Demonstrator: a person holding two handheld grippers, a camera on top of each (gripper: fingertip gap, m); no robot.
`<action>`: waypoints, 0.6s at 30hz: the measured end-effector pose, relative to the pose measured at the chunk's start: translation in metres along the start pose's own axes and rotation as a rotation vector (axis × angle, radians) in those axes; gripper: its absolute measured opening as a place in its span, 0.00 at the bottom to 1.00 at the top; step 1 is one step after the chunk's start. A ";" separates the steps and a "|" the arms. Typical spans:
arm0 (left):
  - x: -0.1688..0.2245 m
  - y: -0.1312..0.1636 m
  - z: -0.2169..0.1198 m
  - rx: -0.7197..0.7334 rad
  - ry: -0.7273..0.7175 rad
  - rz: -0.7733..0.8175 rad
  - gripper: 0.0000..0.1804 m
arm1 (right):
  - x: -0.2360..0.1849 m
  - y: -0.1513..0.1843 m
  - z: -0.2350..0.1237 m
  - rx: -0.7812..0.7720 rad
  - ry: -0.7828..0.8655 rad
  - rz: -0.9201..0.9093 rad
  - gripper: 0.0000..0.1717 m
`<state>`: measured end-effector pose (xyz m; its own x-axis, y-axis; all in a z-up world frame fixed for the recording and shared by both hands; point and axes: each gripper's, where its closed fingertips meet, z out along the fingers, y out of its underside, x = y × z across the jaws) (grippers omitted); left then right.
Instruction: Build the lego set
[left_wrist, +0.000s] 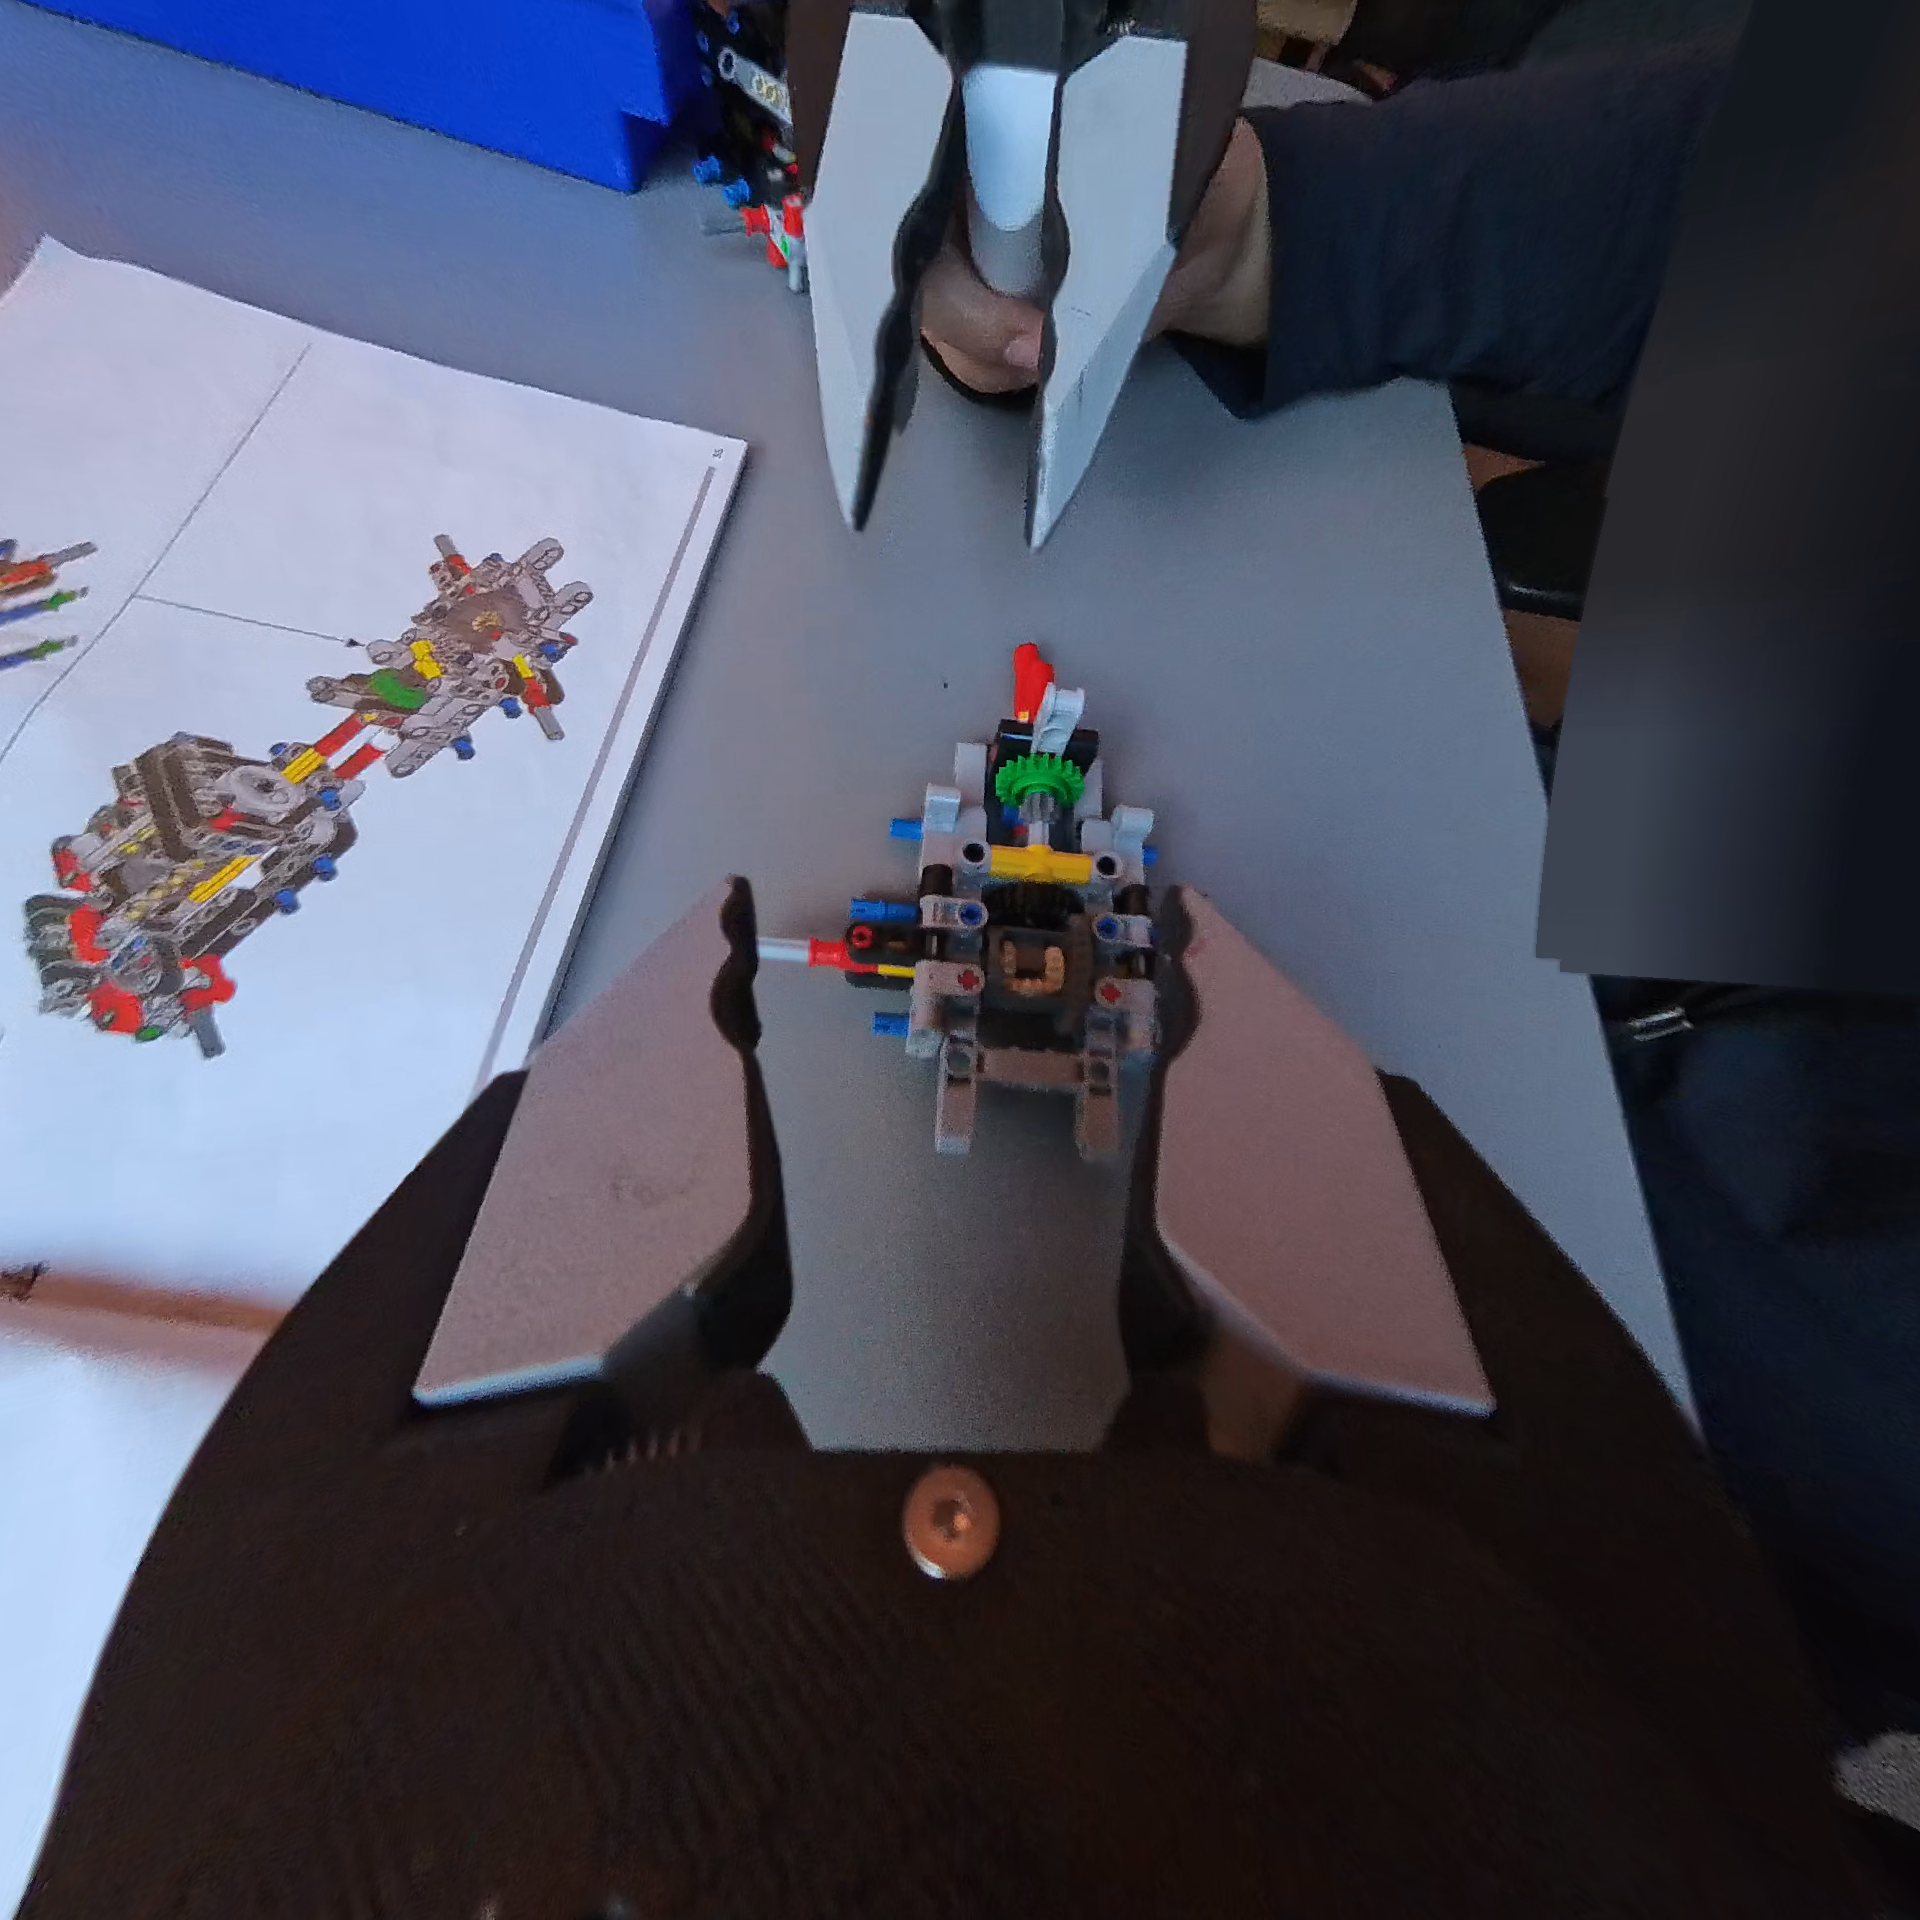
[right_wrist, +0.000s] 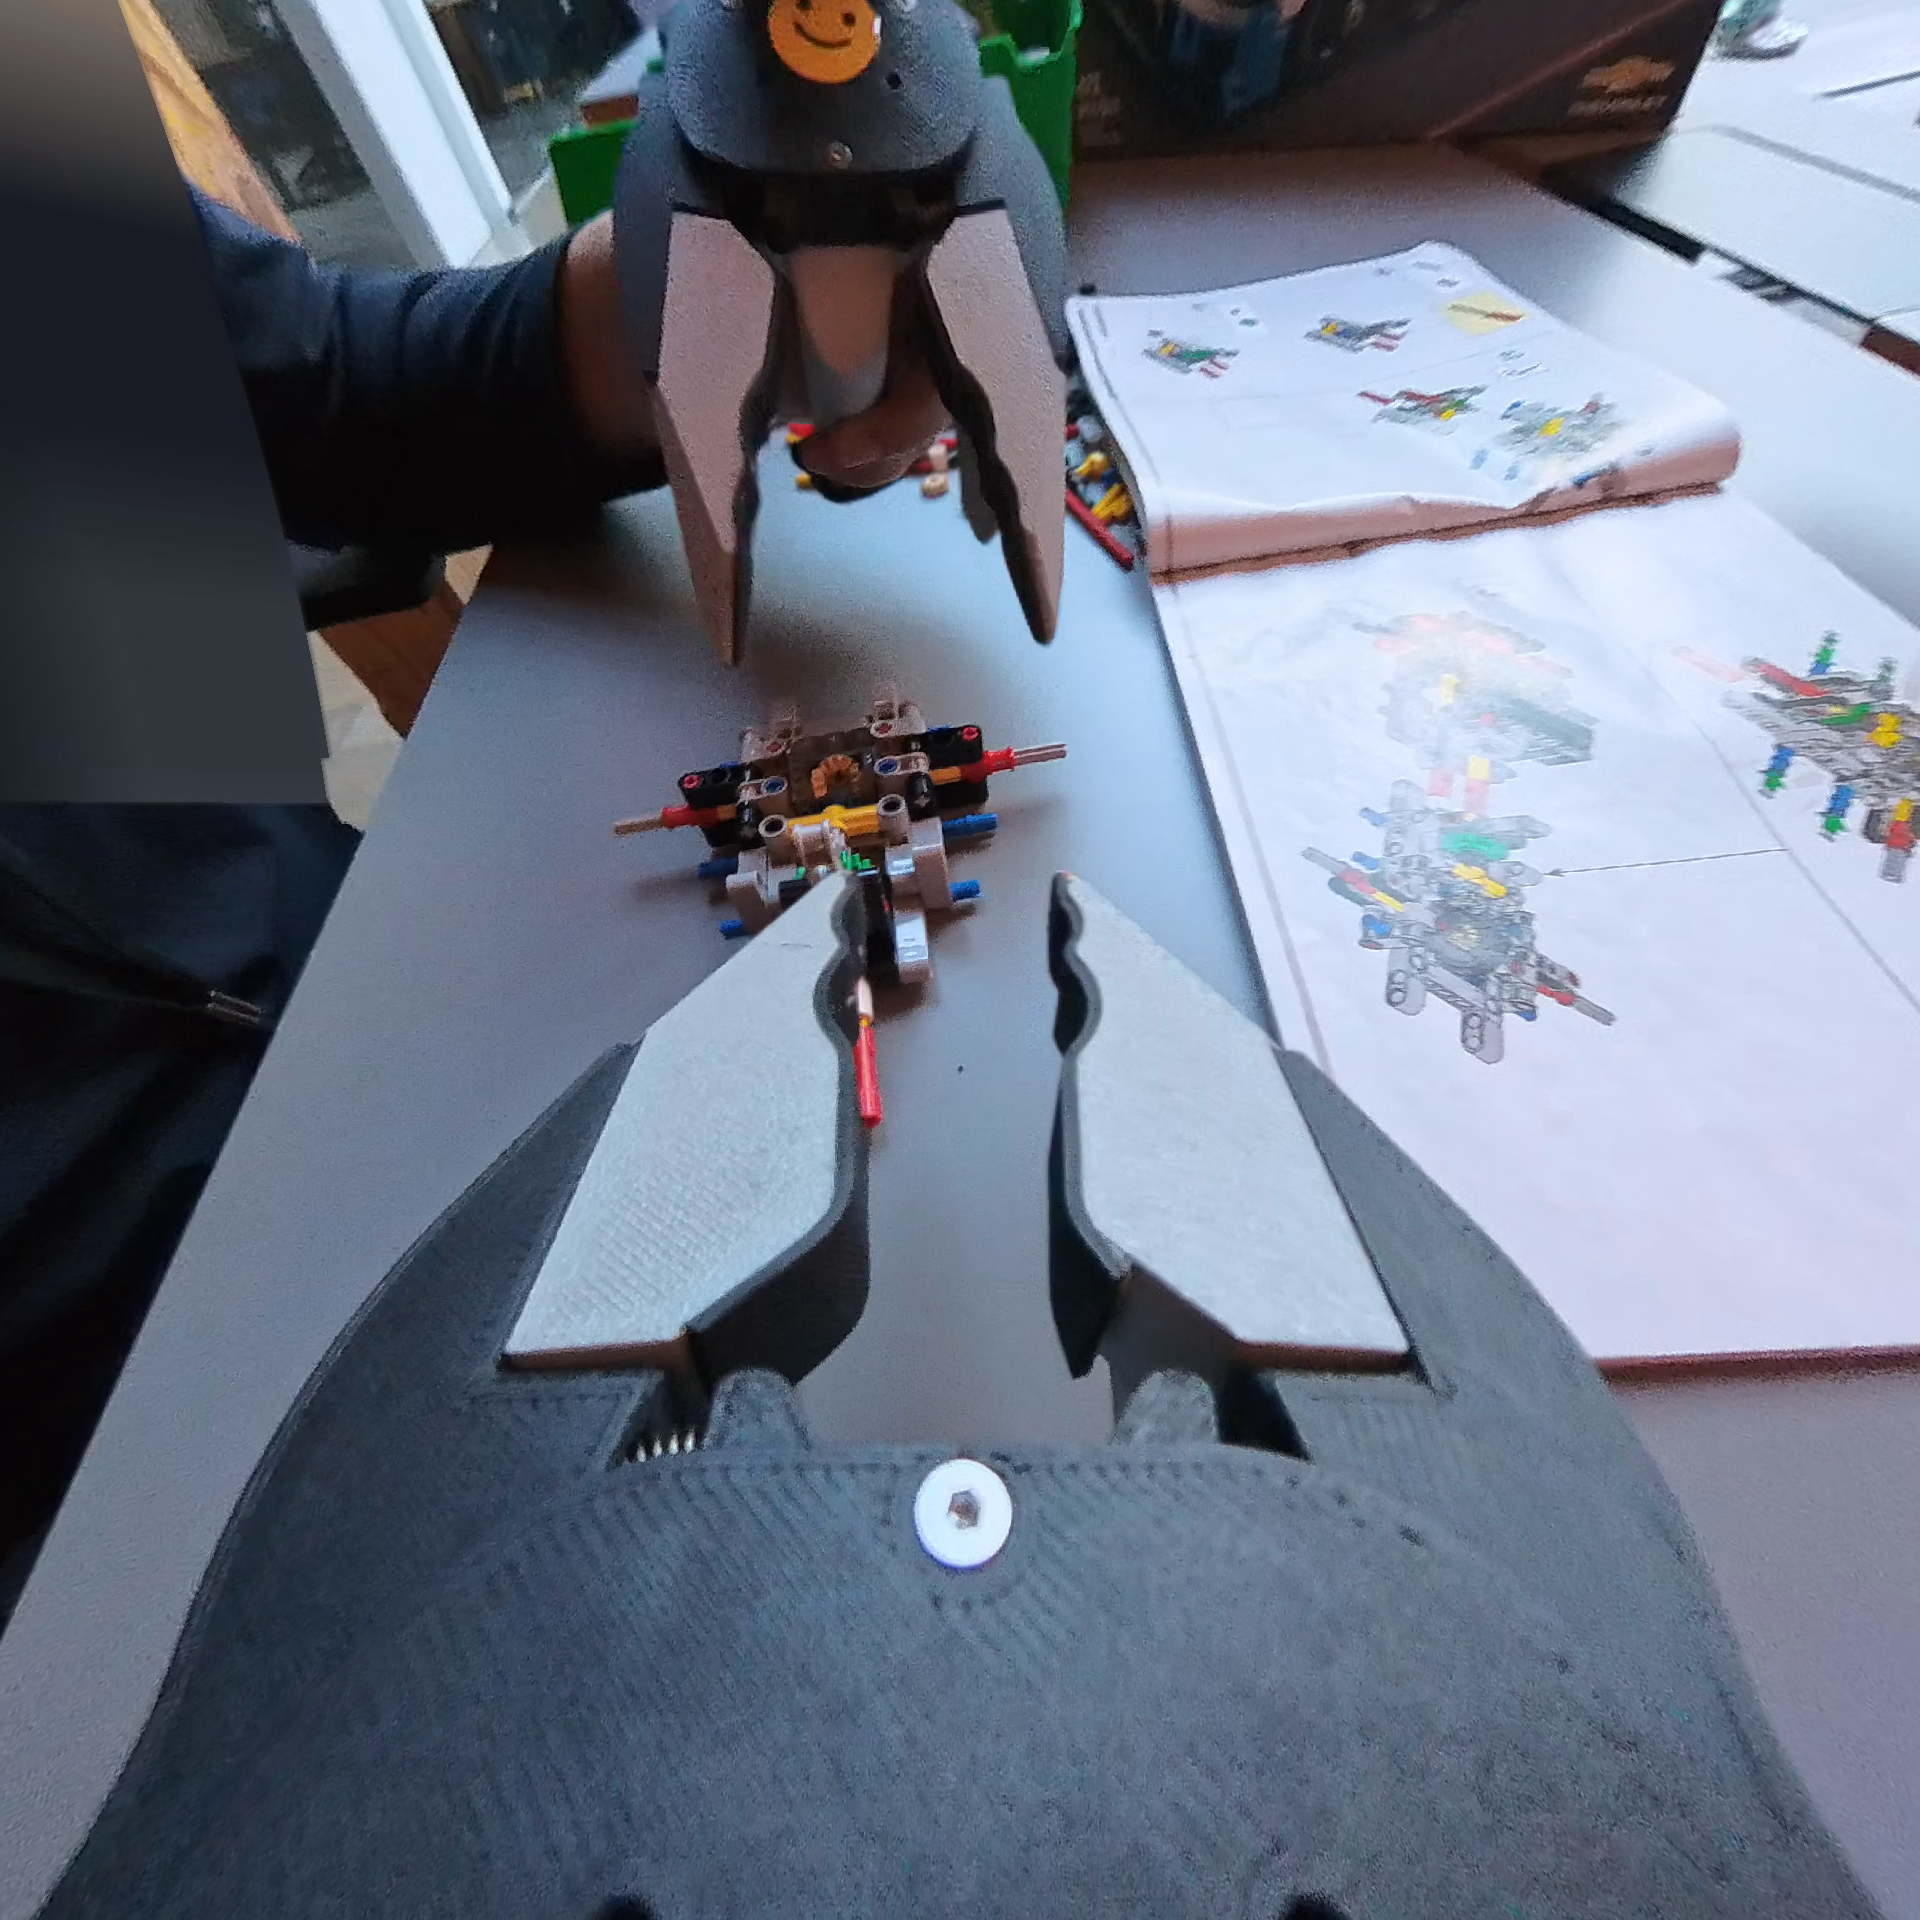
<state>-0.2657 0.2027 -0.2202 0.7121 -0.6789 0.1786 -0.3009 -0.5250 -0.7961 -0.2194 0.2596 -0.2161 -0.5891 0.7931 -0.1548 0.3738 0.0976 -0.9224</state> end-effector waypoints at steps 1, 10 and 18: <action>0.002 0.000 -0.005 -0.001 0.015 -0.008 0.44 | 0.001 -0.002 -0.001 0.014 0.007 0.005 0.22; 0.015 0.027 -0.006 -0.157 0.017 0.026 0.38 | -0.043 0.009 0.043 -0.193 0.074 -0.121 0.54; 0.009 0.059 -0.002 -0.269 -0.026 0.045 0.47 | -0.038 0.036 0.064 -0.376 0.217 -0.270 0.55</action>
<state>-0.2778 0.1645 -0.2646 0.7094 -0.6928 0.1291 -0.4878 -0.6149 -0.6197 -0.2296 0.1946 -0.2663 -0.5531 0.8123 0.1850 0.4841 0.4941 -0.7221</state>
